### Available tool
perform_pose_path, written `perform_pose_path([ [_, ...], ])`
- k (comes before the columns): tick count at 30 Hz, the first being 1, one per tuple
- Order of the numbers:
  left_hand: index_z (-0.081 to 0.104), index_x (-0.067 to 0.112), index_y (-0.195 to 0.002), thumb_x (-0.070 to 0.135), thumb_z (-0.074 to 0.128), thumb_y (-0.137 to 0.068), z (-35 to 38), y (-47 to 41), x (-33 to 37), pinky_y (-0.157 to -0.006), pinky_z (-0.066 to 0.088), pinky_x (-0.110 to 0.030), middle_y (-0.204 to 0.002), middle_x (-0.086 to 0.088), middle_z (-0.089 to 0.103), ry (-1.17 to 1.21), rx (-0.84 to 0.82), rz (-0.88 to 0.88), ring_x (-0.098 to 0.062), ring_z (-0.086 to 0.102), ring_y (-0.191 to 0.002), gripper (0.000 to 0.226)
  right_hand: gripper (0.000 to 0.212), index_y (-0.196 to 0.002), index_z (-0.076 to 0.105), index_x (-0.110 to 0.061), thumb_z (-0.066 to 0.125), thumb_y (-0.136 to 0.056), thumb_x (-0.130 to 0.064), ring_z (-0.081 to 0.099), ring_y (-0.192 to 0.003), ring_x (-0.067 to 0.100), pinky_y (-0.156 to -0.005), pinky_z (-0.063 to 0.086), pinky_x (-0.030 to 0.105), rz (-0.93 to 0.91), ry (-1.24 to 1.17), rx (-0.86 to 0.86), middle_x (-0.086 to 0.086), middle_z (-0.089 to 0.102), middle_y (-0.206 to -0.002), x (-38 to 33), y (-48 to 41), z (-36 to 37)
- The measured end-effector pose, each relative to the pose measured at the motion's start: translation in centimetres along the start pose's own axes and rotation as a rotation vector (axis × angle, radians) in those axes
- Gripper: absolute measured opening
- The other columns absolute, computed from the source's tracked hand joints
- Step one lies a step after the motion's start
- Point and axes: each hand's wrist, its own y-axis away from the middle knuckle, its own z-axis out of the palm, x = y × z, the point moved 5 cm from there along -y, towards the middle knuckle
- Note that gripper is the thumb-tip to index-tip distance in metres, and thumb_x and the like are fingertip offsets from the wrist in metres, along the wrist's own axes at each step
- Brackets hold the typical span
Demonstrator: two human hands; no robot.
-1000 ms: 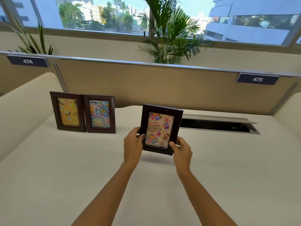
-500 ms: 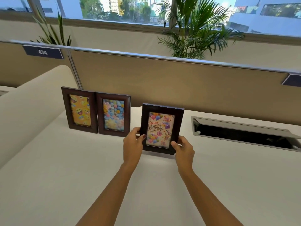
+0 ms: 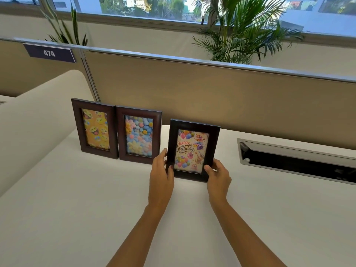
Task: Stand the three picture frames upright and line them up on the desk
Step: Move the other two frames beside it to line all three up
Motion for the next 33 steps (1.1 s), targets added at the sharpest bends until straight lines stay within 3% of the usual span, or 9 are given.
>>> perform_pose_path([
  [10,0.039,0.015,-0.136,0.009,0.058,-0.087,0.3,1.2,-1.8,-0.101,0.035,-0.024,-0.138,-0.007,0.047,-0.125,-0.031,-0.012,-0.02,0.048,-0.125,0.053,0.035,-0.124,0.057,-0.008,0.058,-0.09,-0.013,0.059,-0.114,0.029,-0.096,0.049,0.046,-0.068,0.034,-0.033,0.012,0.063,-0.124,-1.1,-1.8,1.5],
  [18,0.038,0.018,-0.139,0.014,0.06,-0.085,1.0,1.8,-2.2,-0.092,0.03,-0.008,-0.141,-0.005,0.042,-0.23,-0.031,-0.02,-0.014,0.051,-0.119,0.058,0.048,-0.133,0.05,-0.011,0.06,-0.087,-0.003,0.052,-0.125,0.024,-0.099,0.042,0.03,-0.078,0.009,-0.033,0.008,0.056,-0.135,1.4,-0.6,1.8],
  [22,0.037,0.016,-0.14,0.012,0.059,-0.086,1.0,1.9,-2.3,-0.083,0.019,0.011,-0.142,-0.005,0.04,-0.246,-0.047,-0.014,-0.008,0.047,-0.117,0.058,0.046,-0.133,0.049,-0.008,0.059,-0.088,-0.004,0.052,-0.125,0.025,-0.102,0.042,0.033,-0.108,0.048,-0.007,0.01,0.056,-0.135,1.0,-0.8,2.2],
  [29,0.035,0.014,-0.14,0.011,0.058,-0.086,1.0,2.0,-2.1,-0.089,0.024,0.001,-0.145,-0.005,0.038,-0.277,-0.044,-0.028,-0.015,0.048,-0.124,0.059,0.044,-0.131,0.052,-0.006,0.06,-0.088,-0.006,0.055,-0.12,0.027,-0.1,0.044,0.034,-0.156,0.103,-0.002,0.013,0.059,-0.13,0.8,-0.8,2.3],
  [33,0.036,0.014,-0.14,0.012,0.057,-0.087,1.0,2.0,-2.4,-0.085,0.014,0.01,-0.145,-0.004,0.038,-0.287,-0.049,-0.033,-0.015,0.047,-0.125,0.057,0.043,-0.13,0.053,-0.005,0.06,-0.088,-0.006,0.055,-0.12,0.027,-0.102,0.043,0.037,-0.148,0.104,-0.027,0.013,0.059,-0.13,1.0,-0.9,2.3],
])
